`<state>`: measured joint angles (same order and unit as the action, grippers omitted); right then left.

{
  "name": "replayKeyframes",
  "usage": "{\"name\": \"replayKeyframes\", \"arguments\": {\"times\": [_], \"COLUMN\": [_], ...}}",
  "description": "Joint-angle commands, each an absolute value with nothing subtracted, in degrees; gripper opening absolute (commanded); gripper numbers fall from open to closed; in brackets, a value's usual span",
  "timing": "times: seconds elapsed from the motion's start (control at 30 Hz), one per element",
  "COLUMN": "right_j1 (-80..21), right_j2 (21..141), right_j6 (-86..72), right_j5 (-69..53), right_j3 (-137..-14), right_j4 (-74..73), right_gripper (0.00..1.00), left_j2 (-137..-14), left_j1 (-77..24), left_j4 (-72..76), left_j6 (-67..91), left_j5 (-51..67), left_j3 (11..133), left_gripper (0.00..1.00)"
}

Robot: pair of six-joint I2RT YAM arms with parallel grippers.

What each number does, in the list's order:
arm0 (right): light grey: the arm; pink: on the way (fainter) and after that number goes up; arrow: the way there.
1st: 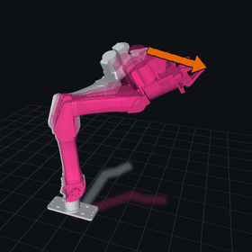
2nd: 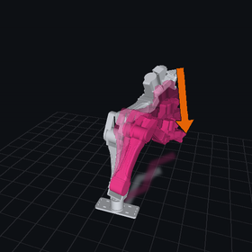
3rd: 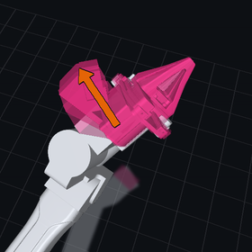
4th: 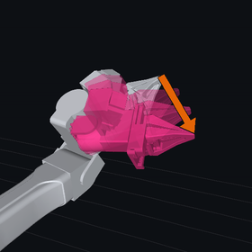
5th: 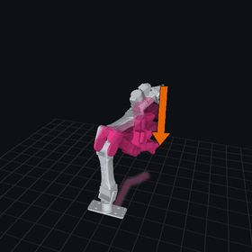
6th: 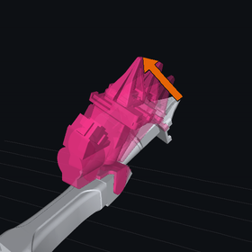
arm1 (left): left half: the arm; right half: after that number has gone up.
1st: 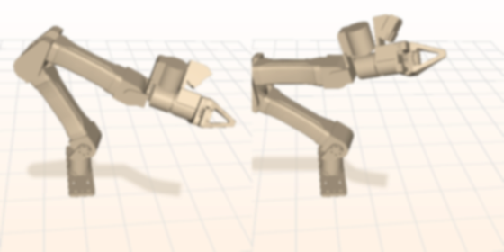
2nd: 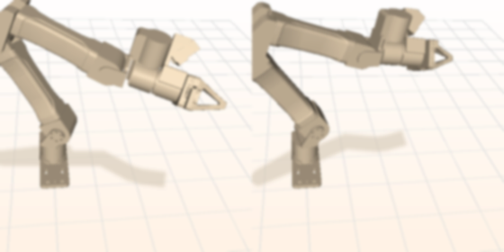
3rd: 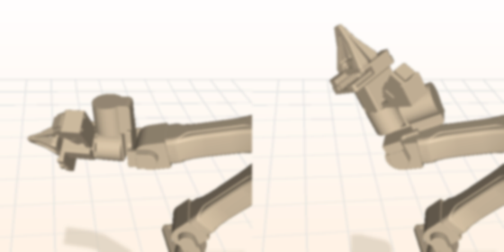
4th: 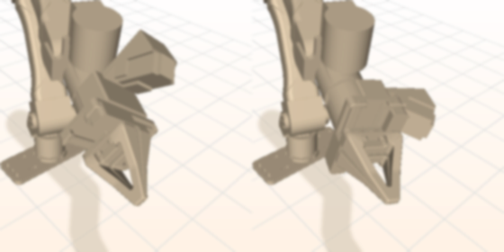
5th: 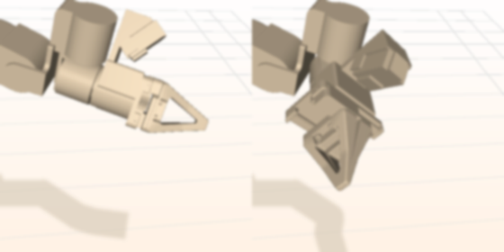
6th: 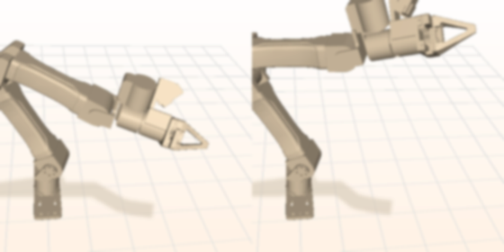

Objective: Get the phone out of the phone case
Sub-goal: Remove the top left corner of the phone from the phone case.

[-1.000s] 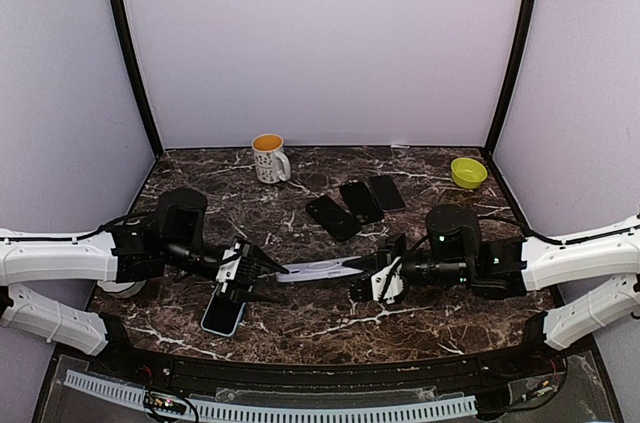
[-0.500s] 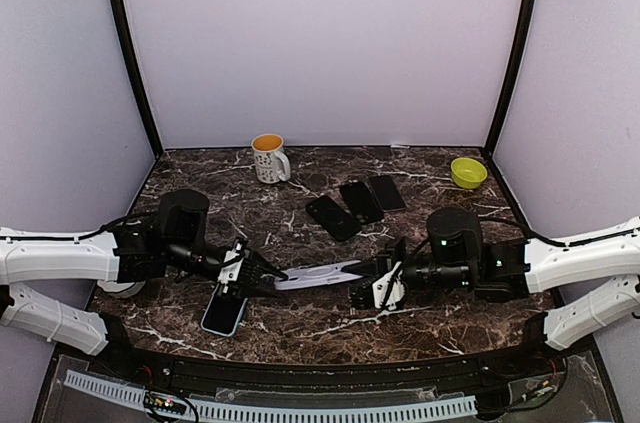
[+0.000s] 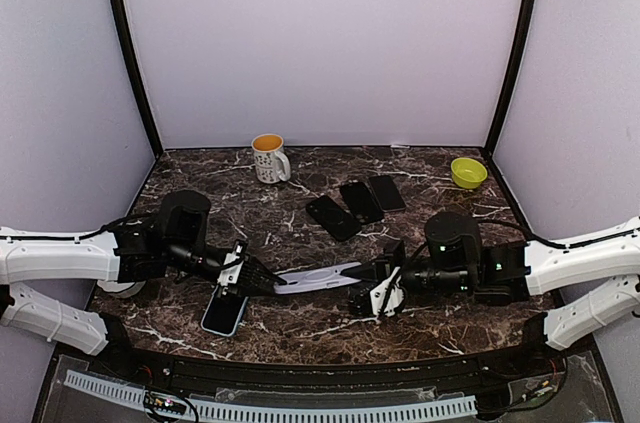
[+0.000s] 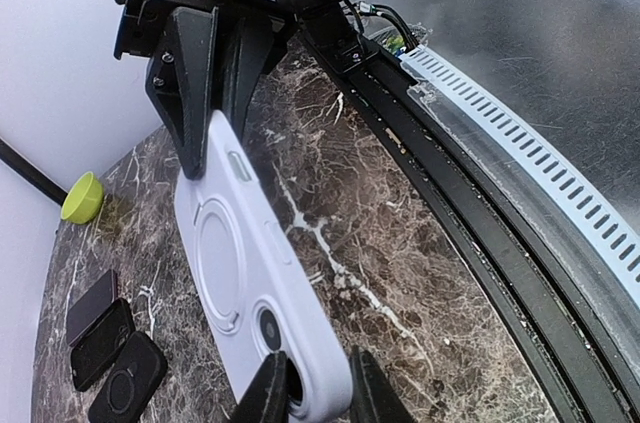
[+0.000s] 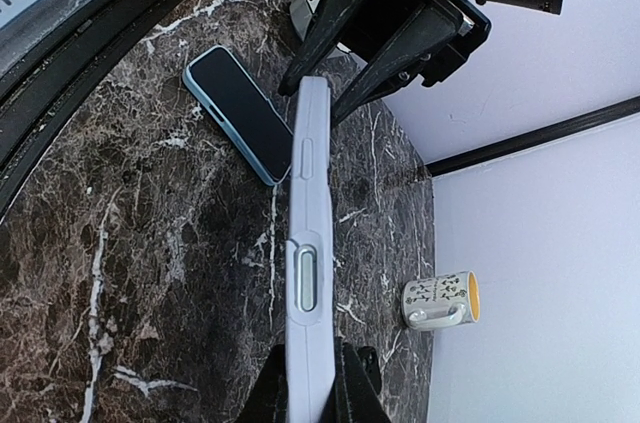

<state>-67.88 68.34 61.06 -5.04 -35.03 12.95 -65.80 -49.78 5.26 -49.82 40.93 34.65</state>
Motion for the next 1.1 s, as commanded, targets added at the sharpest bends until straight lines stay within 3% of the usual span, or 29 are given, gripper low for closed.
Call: {"name": "replayKeyframes", "arguments": {"times": [0.0, 1.07], "right_j1": [-69.09, -71.51], "right_j2": [67.07, 68.28], "right_j6": [62.71, 69.66], "right_j5": [-4.60, -0.29], "right_j3": [-38.28, -38.06], "right_j4": [19.29, 19.62], "right_gripper": [0.00, 0.00], "left_j2": [-66.16, -69.34], "left_j1": [-50.23, -50.41], "left_j4": [2.51, -5.22], "left_j6": [-50.17, -45.90], "left_j5": [42.24, 50.36], "left_j3": [35.11, 38.94], "left_gripper": [0.23, 0.20]}}
